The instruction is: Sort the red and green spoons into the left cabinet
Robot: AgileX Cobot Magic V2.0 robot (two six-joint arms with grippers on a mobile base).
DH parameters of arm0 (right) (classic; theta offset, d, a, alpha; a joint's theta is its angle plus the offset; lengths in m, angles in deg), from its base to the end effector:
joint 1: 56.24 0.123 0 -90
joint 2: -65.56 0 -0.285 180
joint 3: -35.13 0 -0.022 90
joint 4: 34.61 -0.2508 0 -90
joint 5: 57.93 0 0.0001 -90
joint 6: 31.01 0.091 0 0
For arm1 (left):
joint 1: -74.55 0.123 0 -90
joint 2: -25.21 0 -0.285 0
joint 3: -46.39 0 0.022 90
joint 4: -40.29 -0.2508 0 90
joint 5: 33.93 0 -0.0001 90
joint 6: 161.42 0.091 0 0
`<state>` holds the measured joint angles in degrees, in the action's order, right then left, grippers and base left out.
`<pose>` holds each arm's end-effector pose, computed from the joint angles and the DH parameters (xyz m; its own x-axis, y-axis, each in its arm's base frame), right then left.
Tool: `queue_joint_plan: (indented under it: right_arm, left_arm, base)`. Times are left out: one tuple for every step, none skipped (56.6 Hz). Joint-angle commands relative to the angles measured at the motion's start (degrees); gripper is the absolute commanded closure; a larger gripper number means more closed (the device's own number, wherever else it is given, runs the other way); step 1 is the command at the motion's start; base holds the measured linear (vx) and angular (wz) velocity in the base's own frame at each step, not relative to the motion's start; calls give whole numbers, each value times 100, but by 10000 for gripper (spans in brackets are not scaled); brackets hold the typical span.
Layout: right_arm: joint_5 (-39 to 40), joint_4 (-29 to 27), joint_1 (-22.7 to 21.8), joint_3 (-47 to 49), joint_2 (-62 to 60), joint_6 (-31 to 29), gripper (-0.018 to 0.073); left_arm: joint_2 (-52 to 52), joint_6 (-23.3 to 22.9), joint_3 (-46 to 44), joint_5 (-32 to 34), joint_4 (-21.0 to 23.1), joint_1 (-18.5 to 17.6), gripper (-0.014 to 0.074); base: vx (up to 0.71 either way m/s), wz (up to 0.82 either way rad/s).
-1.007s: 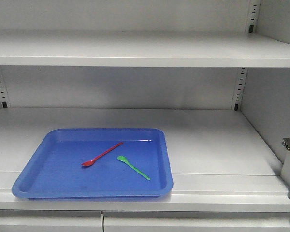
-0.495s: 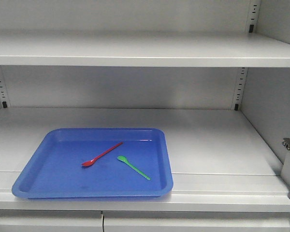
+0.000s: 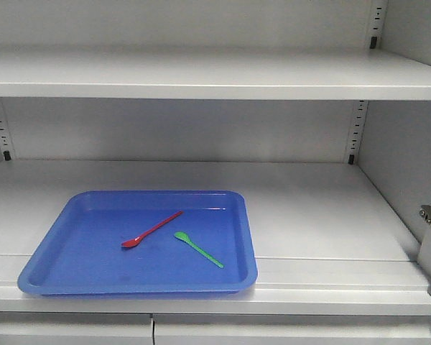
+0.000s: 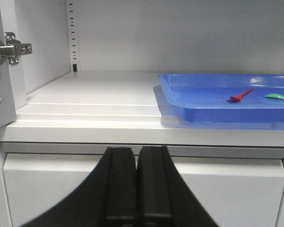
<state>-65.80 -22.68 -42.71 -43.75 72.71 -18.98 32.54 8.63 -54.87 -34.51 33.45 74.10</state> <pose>0.0557 0.0107 0.1918 -0.0640 -0.0117 -0.9979 -0.2062 0.9785 0.0018 0.0569 -0.0003 0.2037 0.0581 -0.0547 -0.9968 0.0098 0.9985 -0.0542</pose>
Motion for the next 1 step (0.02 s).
queue_joint_plan:
  right_arm:
    - [426,62,-40,-64,-77,-25,568]
  left_arm:
    - [98,-46,-26,441,48,-5,604]
  base:
    - [0,0]
